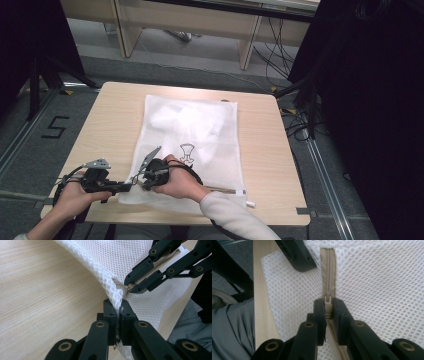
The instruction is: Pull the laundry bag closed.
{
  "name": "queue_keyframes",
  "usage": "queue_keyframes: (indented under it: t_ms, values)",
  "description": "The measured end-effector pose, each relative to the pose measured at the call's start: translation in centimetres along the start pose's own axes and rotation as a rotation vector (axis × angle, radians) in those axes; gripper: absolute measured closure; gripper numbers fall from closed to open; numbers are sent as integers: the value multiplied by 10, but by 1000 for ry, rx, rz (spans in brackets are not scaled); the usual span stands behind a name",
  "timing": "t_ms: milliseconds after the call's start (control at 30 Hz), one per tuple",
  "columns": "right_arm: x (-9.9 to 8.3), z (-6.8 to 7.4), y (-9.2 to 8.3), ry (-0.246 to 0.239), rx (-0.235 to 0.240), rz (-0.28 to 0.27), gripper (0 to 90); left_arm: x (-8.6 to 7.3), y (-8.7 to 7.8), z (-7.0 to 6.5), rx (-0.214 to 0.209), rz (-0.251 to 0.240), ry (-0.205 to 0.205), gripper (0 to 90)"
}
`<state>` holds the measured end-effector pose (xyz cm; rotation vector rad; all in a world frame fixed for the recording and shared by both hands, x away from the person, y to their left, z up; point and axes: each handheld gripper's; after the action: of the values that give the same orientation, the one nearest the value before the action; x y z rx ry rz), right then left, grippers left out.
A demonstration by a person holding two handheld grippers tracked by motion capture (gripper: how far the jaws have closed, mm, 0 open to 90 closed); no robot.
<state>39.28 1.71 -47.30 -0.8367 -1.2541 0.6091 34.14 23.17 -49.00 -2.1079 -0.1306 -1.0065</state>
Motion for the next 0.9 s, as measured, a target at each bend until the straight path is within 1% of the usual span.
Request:
queue_keyframes:
  t_ms: [33,167,233,267,300,333,400,467,567,600,667,700,867,900]
  values:
    - [0,0,0,2,-5,-2,827,0,0,1,-14,-1,-1,856]
    - [0,0,0,3,-4,0,827,0,1,0,-12,-4,-2,856]
    - [-1,0,0,-3,5,16,826,0,0,0,-12,-3,-4,856]
    - [-1,0,1,-1,-2,20,826,0,0,0,-12,-3,-5,856]
    - [-2,-2,1,-8,6,20,827,0,0,1,-12,1,-3,856]
    - [-3,-1,1,6,10,16,826,0,0,0,-11,0,0,856]
    - [-3,-1,1,0,5,17,826,0,1,0,-9,-2,0,856]
    - [-3,0,0,6,4,21,826,0,1,0,-11,-3,-1,855]
    - [-3,-1,-1,3,3,19,826,0,0,0,-14,-7,-9,855]
    - [-3,-1,-1,3,-7,26,826,0,-1,0,-13,-7,-9,855]
    - [-3,0,-1,8,-6,26,826,0,-1,1,-14,-8,-9,855]
    - [-4,-1,-2,1,-1,30,826,0,-1,1,-17,-7,-10,856]
    - [-5,-1,-2,-1,-2,40,826,0,-1,1,-17,-5,-10,855]
    - [-5,-1,-2,2,-1,42,827,0,-1,1,-13,-7,-10,855]
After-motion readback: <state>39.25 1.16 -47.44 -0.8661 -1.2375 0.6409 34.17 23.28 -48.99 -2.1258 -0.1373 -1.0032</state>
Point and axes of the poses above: each handheld gripper's, and its own axes: y roughly forward along the jaws, x roughly out of its top, z roughly to its left, and after that the axes turned 3 degrees about -z, right-handed
